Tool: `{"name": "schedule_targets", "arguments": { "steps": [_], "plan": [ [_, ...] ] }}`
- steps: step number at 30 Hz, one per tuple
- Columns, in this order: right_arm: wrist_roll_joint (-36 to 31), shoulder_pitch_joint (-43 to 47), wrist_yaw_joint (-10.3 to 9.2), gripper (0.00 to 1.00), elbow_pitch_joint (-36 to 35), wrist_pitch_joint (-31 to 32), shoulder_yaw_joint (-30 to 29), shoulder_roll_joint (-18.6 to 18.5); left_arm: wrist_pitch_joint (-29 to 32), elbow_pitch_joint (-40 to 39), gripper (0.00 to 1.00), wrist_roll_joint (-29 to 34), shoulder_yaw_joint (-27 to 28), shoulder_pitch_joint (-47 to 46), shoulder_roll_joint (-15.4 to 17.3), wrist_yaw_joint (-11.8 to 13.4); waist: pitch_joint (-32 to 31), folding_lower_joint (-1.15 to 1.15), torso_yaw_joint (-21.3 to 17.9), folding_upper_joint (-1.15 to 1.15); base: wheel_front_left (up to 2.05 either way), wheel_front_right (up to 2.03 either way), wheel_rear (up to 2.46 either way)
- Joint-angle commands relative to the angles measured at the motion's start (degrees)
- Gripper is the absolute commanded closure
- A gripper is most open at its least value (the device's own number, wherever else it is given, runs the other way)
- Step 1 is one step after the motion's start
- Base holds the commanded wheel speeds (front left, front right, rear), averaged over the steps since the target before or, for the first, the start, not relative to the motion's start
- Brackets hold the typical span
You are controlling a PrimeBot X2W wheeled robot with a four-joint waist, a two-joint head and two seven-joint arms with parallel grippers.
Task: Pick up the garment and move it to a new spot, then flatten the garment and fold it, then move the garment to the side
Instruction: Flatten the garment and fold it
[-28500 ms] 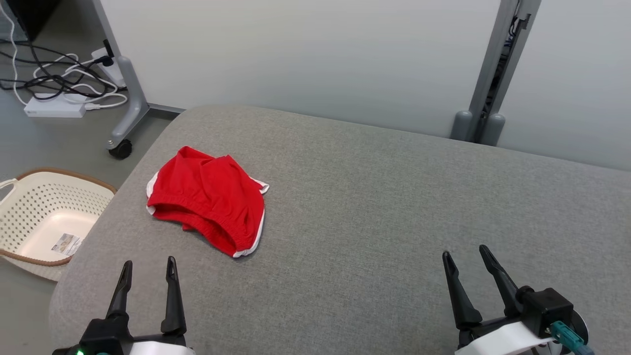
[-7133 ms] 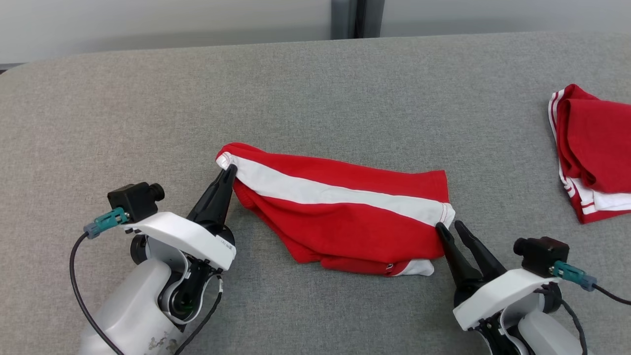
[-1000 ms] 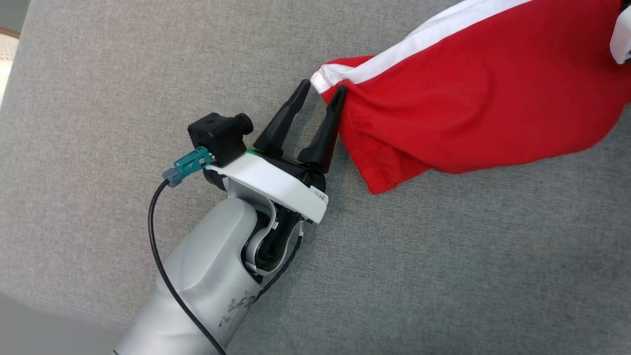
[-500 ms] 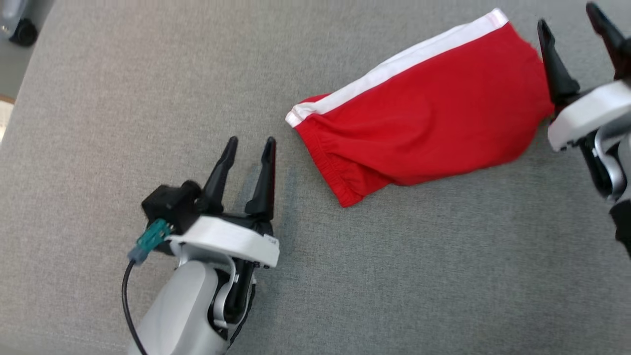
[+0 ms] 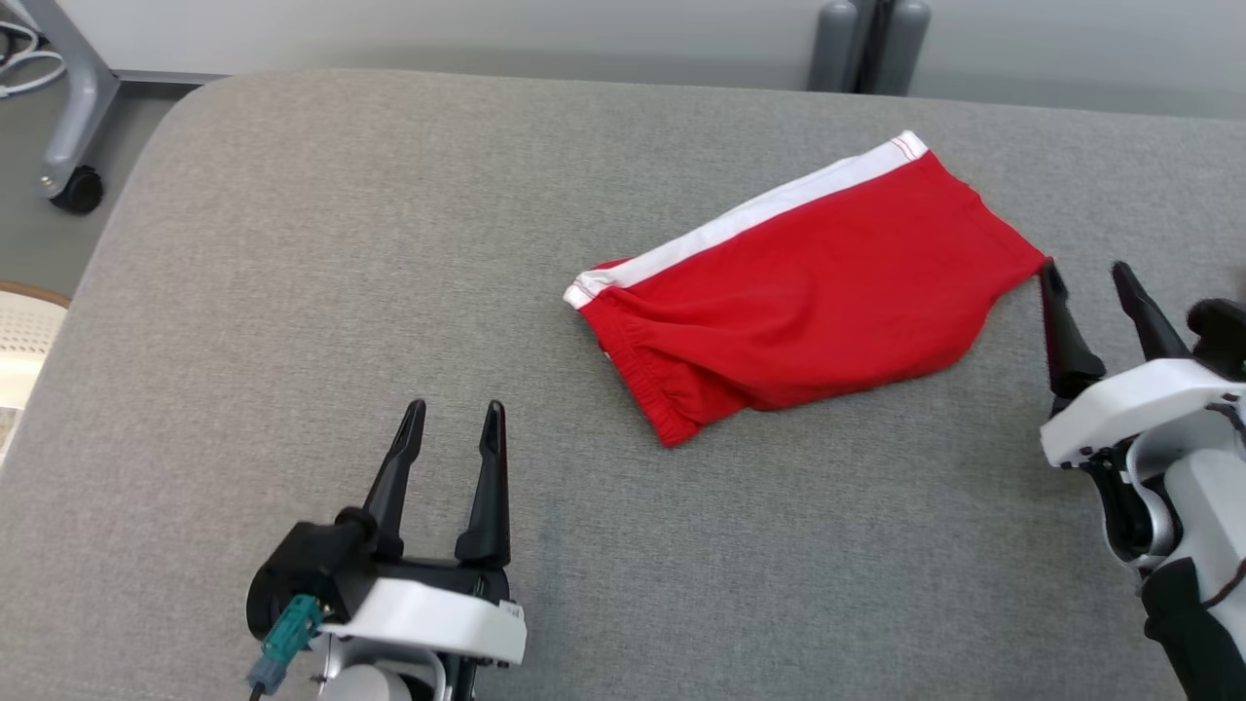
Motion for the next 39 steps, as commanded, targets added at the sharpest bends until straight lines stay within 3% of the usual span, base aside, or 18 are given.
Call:
{"name": "schedule_targets", "arguments": {
  "steps": [1,9,17,26,27,28,29,30,31,32,39],
  "plan": [
    [3.36,0.56,0.00,0.00,2.13,-0.02,0.51,-0.83,-0.20,-0.70,0.00,0.46,0.22,1.58,0.18,0.45,-0.77,0.00,1.07,0.00,0.00,0.00,0.00],
    [11.38,-4.66,0.00,0.00,11.91,4.30,0.49,-3.57,-0.20,-2.24,0.00,1.90,-1.74,3.01,0.09,0.78,0.30,0.00,4.33,0.00,0.00,0.00,0.00],
    [10.01,-13.72,0.00,0.00,25.80,7.87,1.32,-6.17,-0.21,-2.71,0.00,1.35,-5.11,0.55,0.02,1.26,3.10,0.00,8.81,0.00,0.00,0.00,0.00],
    [10.04,-15.51,0.00,0.00,31.32,10.58,4.18,-4.22,-0.20,-2.26,0.00,1.09,-6.19,-0.40,0.00,1.70,3.72,0.00,10.39,0.00,0.00,0.00,0.00],
    [10.23,-15.45,0.00,0.09,31.62,10.81,4.45,-3.88,-0.20,-2.18,0.00,1.19,-6.30,-0.34,0.00,1.73,3.71,0.00,10.45,0.00,0.00,0.00,0.00],
    [10.47,-15.36,0.00,0.37,31.92,11.15,4.66,-3.69,-0.20,-2.09,0.00,1.32,-6.38,-0.41,0.01,1.69,3.70,0.00,10.50,0.00,0.00,0.00,0.00],
    [10.58,-15.25,0.00,0.53,32.10,11.44,4.90,-3.51,-0.20,-2.02,0.00,1.57,-6.41,-0.59,0.01,1.65,3.65,0.00,10.55,0.00,0.00,0.00,0.00],
    [10.76,-15.24,0.00,0.61,32.23,11.49,5.06,-3.45,-0.21,-1.97,0.00,1.70,-6.44,-0.75,0.01,1.62,3.62,0.00,10.59,0.00,0.00,0.00,0.00],
    [10.88,-15.25,0.00,0.87,32.34,11.50,5.17,-3.48,-0.21,-1.86,0.00,1.82,-6.48,-0.89,0.01,1.57,3.60,0.00,10.65,0.00,0.00,0.00,0.00],
    [10.87,-15.21,0.00,1.00,32.38,11.42,5.37,-3.52,-0.20,-1.78,0.00,1.88,-6.50,-1.03,0.01,1.51,3.56,0.00,10.70,0.00,0.00,0.00,0.00],
    [12.47,-14.66,-0.02,1.00,30.97,7.11,6.13,-4.23,-0.20,-1.59,0.00,2.50,-6.13,-1.20,0.01,1.35,3.24,0.00,10.13,0.00,0.00,0.00,0.00]
  ]
}}
